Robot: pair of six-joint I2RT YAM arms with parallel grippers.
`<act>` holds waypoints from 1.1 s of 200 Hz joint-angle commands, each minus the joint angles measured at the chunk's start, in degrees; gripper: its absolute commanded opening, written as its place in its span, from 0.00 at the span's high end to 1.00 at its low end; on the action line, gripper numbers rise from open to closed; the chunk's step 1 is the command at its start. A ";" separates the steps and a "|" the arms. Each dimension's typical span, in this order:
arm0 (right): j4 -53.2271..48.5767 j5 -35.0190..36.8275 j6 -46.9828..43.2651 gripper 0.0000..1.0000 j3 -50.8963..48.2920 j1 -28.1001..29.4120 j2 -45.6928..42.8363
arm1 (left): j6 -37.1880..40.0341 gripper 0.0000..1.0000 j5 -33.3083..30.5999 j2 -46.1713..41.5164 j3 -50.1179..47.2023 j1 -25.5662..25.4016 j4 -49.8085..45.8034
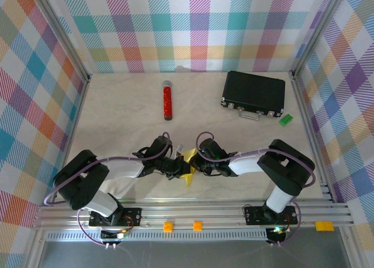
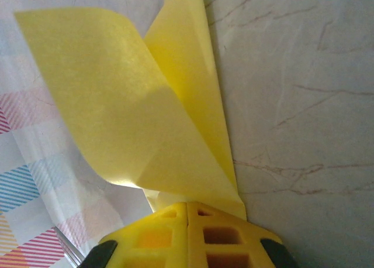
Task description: Fold a paper plane with a square sheet of paper (pick it up from the middle)
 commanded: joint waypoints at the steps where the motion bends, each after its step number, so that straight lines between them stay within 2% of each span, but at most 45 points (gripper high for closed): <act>1: -7.38 2.46 -0.82 0.98 -1.74 0.35 1.24 | -0.29 1.00 1.77 2.18 0.12 0.41 4.23; 93: -9.97 2.99 -2.07 0.98 -1.50 0.31 0.78 | -7.14 1.00 1.78 10.71 -6.40 -2.73 20.21; 135: -10.25 2.83 -2.27 0.98 -1.70 0.30 0.97 | -7.19 1.00 -0.35 11.64 -7.92 -4.45 20.16; 164: -10.77 3.03 -2.93 0.97 -1.82 0.30 0.05 | -3.78 1.00 -3.27 9.01 -8.35 -4.37 13.06; 200: -11.60 1.99 -7.25 0.90 -1.50 -0.37 -4.78 | 9.60 1.00 -7.90 4.26 -2.66 -4.34 -11.09; 220: -13.17 -0.04 -10.40 0.85 -1.04 -2.21 -8.29 | 16.22 1.00 -8.45 3.66 -0.23 -4.05 -18.99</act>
